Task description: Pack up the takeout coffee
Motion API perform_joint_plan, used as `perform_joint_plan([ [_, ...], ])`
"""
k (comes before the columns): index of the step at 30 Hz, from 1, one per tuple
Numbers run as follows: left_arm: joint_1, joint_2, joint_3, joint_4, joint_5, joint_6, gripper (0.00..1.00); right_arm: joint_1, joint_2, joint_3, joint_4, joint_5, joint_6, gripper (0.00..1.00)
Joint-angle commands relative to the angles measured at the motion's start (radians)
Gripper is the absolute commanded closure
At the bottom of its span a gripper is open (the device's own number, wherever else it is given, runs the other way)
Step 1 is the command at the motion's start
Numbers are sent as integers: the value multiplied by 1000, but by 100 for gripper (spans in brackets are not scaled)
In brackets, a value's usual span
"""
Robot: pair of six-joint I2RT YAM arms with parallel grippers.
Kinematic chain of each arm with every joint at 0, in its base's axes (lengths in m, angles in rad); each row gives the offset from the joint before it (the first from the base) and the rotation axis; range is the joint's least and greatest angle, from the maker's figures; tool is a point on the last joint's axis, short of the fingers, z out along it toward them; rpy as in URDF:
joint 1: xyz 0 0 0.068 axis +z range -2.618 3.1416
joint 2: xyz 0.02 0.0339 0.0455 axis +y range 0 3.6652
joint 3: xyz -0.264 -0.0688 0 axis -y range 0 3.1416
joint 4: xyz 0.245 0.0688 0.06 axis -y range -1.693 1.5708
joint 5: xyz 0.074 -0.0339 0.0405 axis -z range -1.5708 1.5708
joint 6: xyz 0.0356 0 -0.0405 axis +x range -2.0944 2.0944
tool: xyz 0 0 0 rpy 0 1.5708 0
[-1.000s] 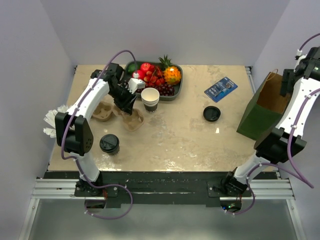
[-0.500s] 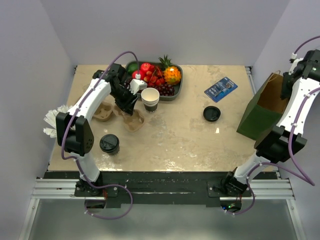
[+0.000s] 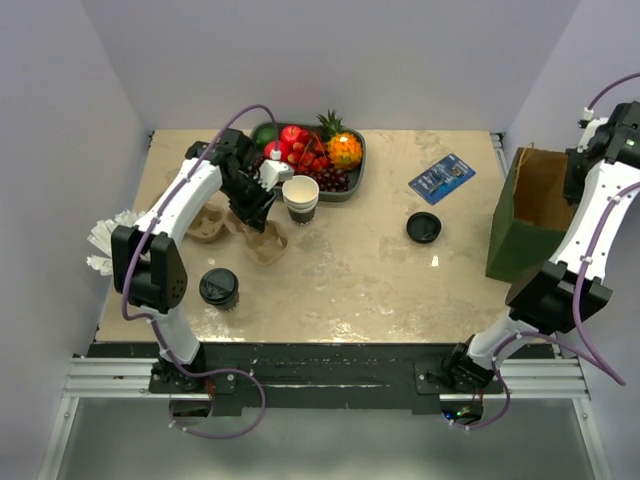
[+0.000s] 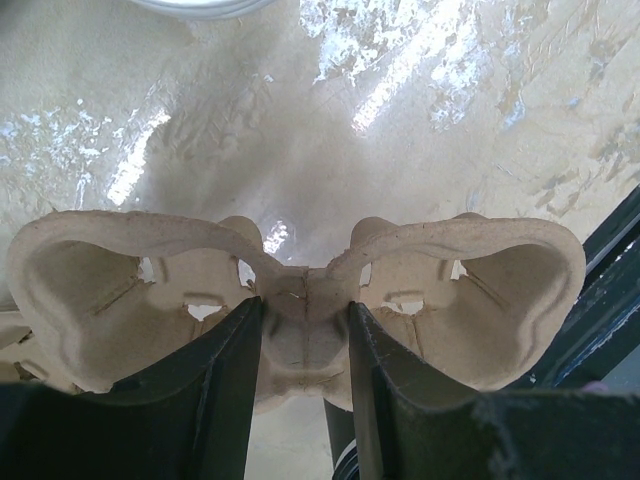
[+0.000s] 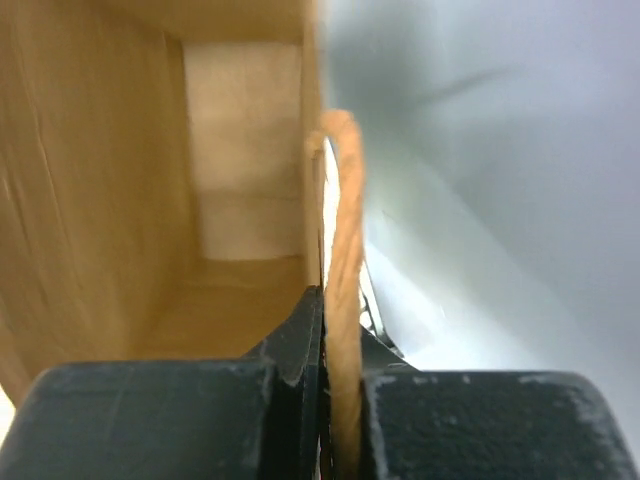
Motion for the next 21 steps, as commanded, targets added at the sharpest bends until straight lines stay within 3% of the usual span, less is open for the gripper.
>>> perform_joint_plan([
  [1, -9, -63, 18, -4, -10, -12, 100, 16, -67, 82, 2, -58, -44, 100],
  [7, -9, -92, 41, -13, -11, -19, 100, 110, -126, 96, 30, -196, -130, 100],
  [11, -9, -121, 64, -24, -13, -23, 100, 292, -176, 82, 44, -273, -179, 100],
  [21, -9, -224, 144, 11, -40, -86, 100, 512, -194, 94, 38, -434, -115, 100],
])
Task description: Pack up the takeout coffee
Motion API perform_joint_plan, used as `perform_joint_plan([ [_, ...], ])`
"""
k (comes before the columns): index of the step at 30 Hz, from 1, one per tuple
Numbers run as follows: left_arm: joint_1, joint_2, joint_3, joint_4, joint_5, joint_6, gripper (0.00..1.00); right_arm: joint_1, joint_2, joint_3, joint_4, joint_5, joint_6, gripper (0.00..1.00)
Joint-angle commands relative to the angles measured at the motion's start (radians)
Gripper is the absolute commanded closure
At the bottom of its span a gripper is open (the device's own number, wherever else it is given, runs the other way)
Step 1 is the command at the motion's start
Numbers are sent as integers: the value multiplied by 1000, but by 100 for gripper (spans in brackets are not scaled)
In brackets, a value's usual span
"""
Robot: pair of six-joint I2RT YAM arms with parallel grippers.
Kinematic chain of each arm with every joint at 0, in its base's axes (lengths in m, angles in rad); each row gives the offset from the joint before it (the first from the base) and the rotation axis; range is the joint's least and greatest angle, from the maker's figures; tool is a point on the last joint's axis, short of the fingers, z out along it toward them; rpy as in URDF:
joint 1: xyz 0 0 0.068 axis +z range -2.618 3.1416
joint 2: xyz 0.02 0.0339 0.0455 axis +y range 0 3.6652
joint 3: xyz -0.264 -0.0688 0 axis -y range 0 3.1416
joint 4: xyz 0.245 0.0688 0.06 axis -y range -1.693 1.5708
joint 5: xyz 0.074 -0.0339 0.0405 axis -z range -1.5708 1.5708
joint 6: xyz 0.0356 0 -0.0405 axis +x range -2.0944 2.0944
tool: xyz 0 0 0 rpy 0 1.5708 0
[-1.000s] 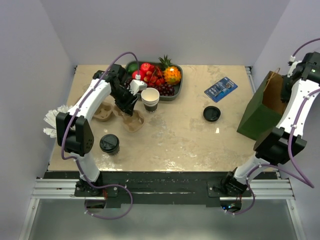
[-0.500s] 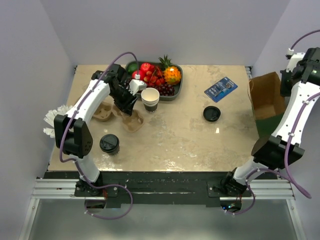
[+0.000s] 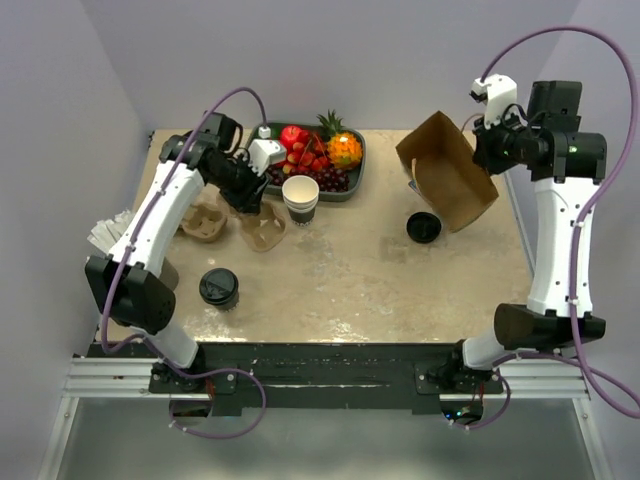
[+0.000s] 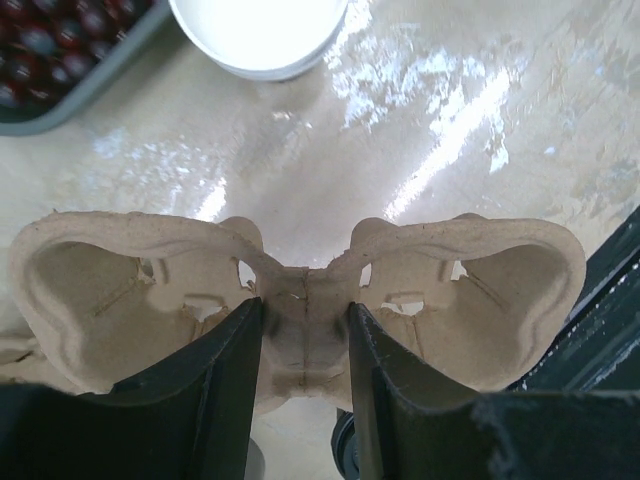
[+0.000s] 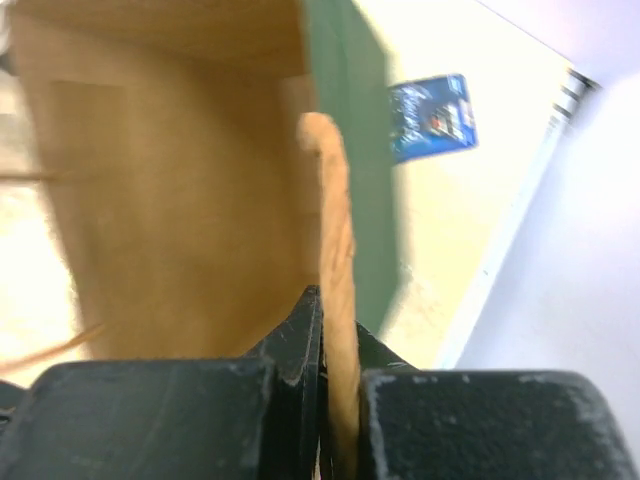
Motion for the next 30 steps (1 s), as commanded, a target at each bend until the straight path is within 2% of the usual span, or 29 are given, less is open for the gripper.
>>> perform_joint_plan([
  [1, -5, -85, 74, 37, -12, -61, 100, 52, -18, 35, 16, -119, 39, 100],
  [8, -3, -134, 136, 118, -46, -158, 100, 207, -29, 34, -11, -251, 61, 100],
  [22, -3, -190, 266, 234, -112, -212, 100, 360, 30, -31, 7, -52, 30, 100],
  [25, -5, -221, 263, 304, -19, -245, 100, 406, 14, -68, 10, -15, 25, 100],
  [27, -5, -287, 175, 411, 128, -278, 100, 413, 8, -82, 2, -11, 38, 100],
  [28, -5, -314, 82, 510, 250, -308, 100, 413, 8, -88, 1, -13, 47, 100],
  [30, -5, -406, -22, 623, 366, -356, 100, 413, 5, -101, -2, -28, 59, 100],
])
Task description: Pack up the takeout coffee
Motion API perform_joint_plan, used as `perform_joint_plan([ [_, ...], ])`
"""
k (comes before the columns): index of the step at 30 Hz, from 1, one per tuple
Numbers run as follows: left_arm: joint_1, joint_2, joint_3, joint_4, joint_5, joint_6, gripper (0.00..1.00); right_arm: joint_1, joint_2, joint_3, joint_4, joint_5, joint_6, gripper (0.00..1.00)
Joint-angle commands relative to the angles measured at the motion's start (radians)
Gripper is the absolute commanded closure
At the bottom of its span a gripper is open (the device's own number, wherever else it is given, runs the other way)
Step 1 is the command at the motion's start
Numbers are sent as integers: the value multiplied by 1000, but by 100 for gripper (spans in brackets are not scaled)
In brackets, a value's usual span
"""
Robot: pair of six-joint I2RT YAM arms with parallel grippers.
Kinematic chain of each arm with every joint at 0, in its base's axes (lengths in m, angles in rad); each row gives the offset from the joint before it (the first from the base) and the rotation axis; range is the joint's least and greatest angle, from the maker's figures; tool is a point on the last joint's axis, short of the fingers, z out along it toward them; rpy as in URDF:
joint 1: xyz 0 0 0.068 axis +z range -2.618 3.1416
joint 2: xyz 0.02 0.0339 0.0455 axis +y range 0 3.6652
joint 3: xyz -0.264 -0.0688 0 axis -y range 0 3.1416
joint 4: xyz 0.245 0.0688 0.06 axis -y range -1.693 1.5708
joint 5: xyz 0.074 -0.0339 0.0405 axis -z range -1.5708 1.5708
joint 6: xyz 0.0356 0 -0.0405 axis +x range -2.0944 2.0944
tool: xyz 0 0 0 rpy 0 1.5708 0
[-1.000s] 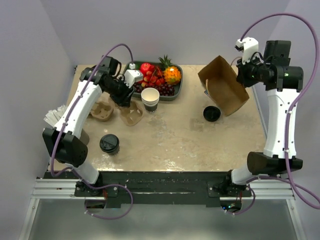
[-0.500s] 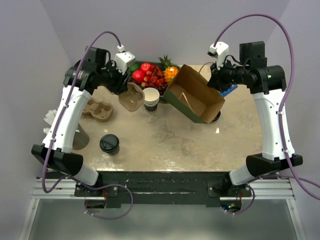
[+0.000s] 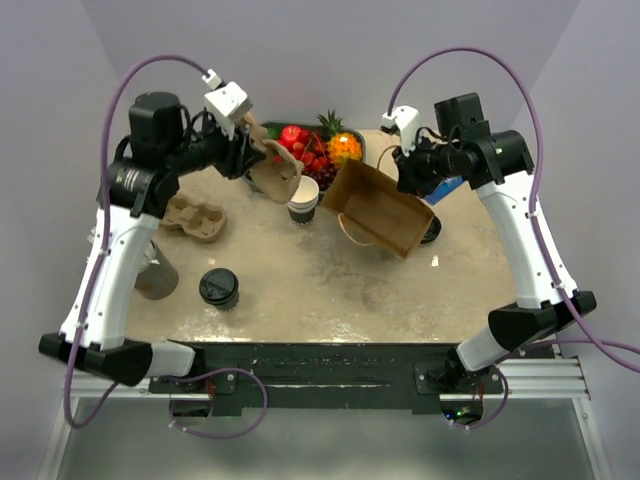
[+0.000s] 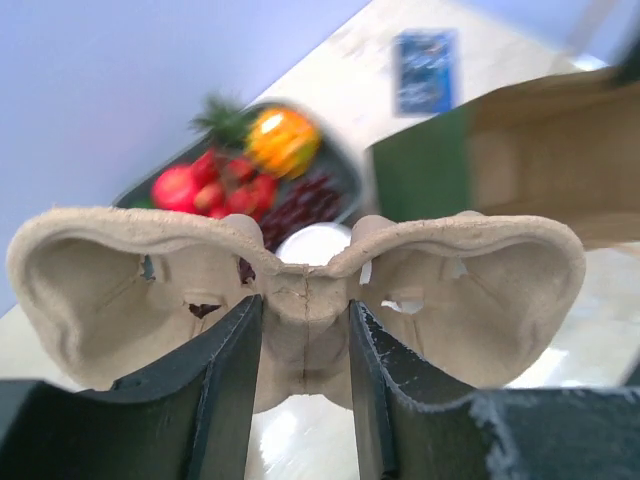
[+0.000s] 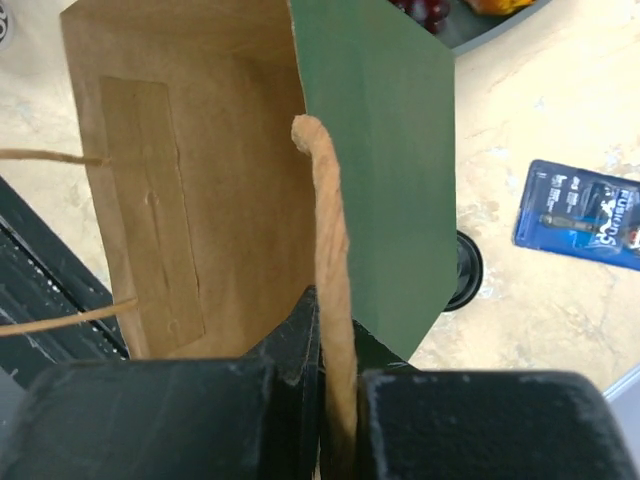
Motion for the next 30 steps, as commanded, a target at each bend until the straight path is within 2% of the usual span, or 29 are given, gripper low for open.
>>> perform_joint_plan([
  [1, -6, -182, -247, 331, 402, -144, 100, 3, -29, -27, 9, 5, 28, 100],
  [2, -14, -223, -289, 451, 429, -207, 100, 3, -31, -36, 10, -20, 37, 100],
  [4, -34, -243, -353, 562, 435, -265, 100, 1, -32, -68, 21, -87, 54, 100],
  [9, -127, -163, -269, 514, 461, -327, 100, 0, -37, -147, 47, -152, 114, 100],
  [15, -227, -142, -294, 575, 443, -365, 100, 0, -40, -165, 71, -177, 182, 100],
  [17, -261, -128, -314, 641, 435, -408, 100, 3, -45, -171, 76, -175, 185, 100],
  [22, -314, -61, -295, 744, 449, -497, 100, 3, -60, -135, 93, -129, 202, 100],
  [26, -341, -19, -269, 733, 428, -486, 100, 3, -69, -98, 91, -98, 206, 100],
  [30, -354, -7, -315, 738, 386, -473, 100, 3, -91, -127, 96, -92, 211, 100],
])
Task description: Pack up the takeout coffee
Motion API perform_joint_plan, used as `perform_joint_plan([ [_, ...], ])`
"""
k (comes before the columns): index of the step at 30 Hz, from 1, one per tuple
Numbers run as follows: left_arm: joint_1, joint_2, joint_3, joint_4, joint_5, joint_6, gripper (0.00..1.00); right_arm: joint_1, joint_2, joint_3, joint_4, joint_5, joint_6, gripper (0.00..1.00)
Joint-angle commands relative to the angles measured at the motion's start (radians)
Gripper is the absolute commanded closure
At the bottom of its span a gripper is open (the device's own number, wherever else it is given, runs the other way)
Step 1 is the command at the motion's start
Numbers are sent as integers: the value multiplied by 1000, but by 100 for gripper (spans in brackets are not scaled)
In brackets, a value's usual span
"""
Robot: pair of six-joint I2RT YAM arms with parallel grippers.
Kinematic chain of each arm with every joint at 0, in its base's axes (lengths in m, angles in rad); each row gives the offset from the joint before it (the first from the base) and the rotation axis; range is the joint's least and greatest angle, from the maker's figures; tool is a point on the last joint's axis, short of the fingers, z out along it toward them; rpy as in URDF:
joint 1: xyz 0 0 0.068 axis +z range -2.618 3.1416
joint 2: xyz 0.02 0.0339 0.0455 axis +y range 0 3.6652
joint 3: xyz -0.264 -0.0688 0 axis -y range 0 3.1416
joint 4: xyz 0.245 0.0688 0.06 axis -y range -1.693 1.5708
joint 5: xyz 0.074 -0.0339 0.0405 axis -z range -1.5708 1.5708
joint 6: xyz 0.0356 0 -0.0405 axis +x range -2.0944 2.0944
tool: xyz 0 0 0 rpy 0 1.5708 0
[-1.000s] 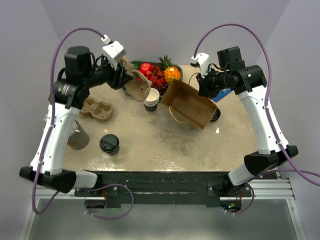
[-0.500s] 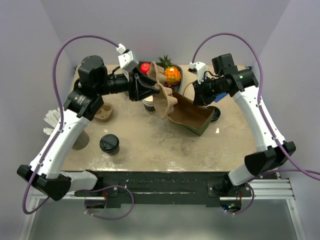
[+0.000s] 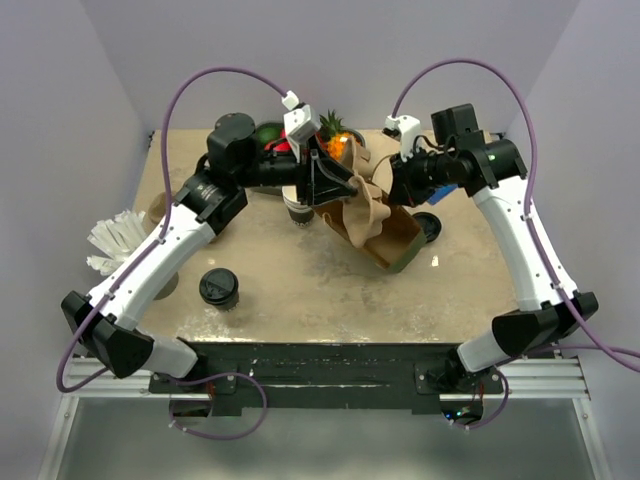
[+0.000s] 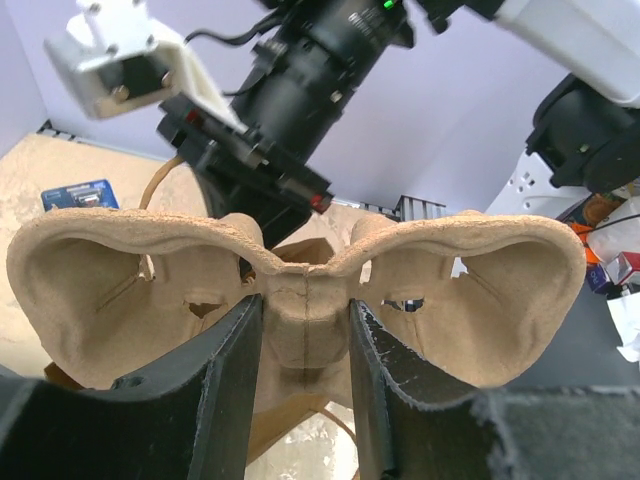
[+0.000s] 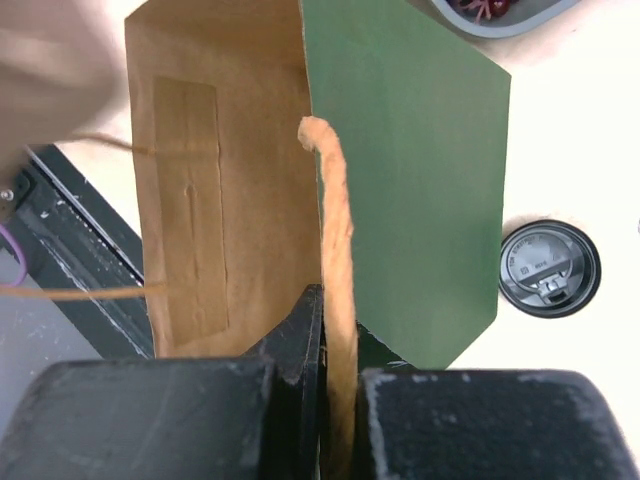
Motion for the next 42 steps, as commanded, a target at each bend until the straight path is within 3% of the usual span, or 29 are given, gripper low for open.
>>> perform_joint_plan([
  [1, -22, -2, -15, 78, -35, -16, 100, -1, -63, 19, 25, 20, 20, 100],
  [17, -85, 12, -68, 53, -92, 31, 100, 1, -66, 33, 28, 41, 36, 100],
  [34, -84, 73, -130, 7, -248, -13, 100, 1, -88, 4, 19, 36, 36, 100],
  [42, -87, 96, -140, -30, -397, -49, 100, 2, -82, -1, 23, 85, 53, 100],
])
